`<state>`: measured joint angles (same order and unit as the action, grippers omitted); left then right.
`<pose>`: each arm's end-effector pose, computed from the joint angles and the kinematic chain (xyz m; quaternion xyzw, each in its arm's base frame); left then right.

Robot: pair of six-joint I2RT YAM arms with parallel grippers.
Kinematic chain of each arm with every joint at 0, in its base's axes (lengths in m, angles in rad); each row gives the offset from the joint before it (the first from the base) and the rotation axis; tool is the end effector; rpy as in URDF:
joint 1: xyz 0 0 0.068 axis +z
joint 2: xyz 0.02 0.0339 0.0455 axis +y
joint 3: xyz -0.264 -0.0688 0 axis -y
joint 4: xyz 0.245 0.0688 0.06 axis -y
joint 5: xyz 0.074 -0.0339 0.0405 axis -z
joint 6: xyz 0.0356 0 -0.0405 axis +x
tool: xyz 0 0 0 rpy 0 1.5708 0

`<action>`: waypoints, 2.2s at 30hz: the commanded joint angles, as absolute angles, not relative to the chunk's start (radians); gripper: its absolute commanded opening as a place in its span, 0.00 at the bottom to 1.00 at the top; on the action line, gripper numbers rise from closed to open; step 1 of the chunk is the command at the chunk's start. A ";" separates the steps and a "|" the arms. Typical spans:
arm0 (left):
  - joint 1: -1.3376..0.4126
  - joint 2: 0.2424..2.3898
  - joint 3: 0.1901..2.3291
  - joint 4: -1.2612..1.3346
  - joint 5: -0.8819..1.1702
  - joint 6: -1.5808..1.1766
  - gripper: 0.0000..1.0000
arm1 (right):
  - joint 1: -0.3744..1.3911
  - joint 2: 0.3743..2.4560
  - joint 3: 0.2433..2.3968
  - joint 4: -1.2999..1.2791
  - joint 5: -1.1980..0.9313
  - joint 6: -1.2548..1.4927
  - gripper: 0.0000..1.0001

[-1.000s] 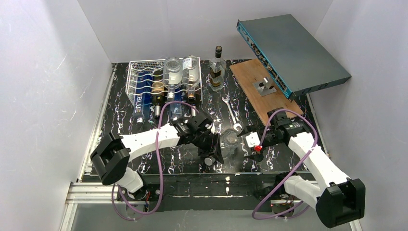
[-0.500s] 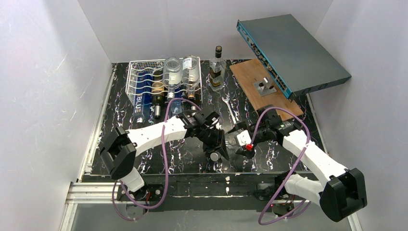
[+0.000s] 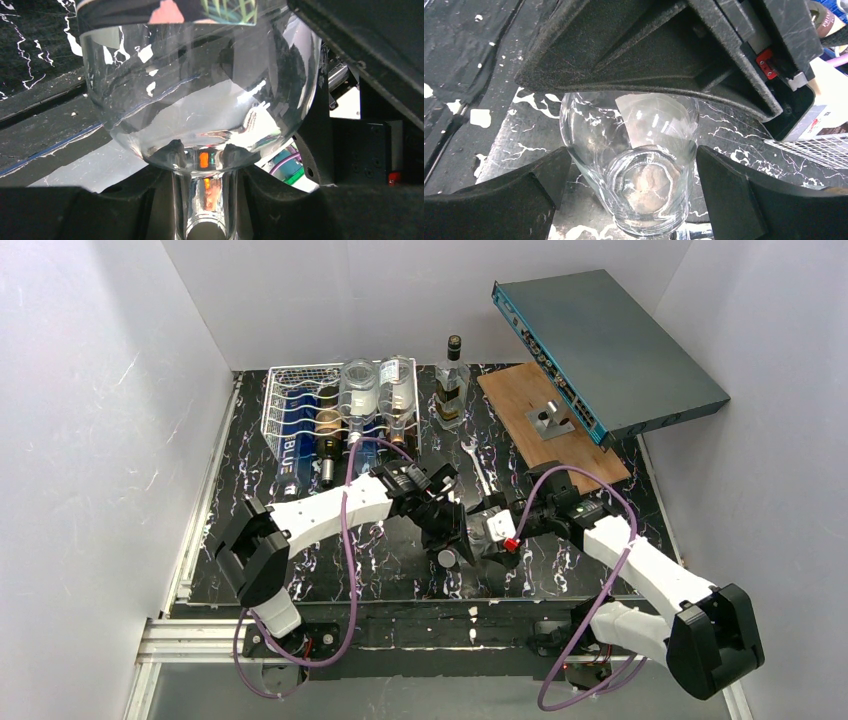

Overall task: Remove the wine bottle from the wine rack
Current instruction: Place the wine bottle at the center of the board.

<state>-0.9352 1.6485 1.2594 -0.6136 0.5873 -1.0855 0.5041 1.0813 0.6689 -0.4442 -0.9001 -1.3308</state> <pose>0.1894 -0.2899 0.2519 -0.0119 -0.9223 0.3749 0.0928 0.1681 0.1246 0.2306 -0.7623 0.3920 0.2468 0.4520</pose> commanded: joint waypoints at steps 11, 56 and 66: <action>-0.937 1.612 1.341 -0.412 0.756 -1.106 0.21 | 0.521 1.127 0.597 -0.083 -0.801 -1.058 1.00; -0.758 1.470 1.148 -0.198 0.796 -1.152 0.82 | 0.467 1.146 0.624 -0.053 -0.900 -0.788 1.00; -0.722 1.390 1.148 -0.257 0.772 -1.071 0.85 | 0.423 1.119 0.591 -0.013 -0.893 -0.666 1.00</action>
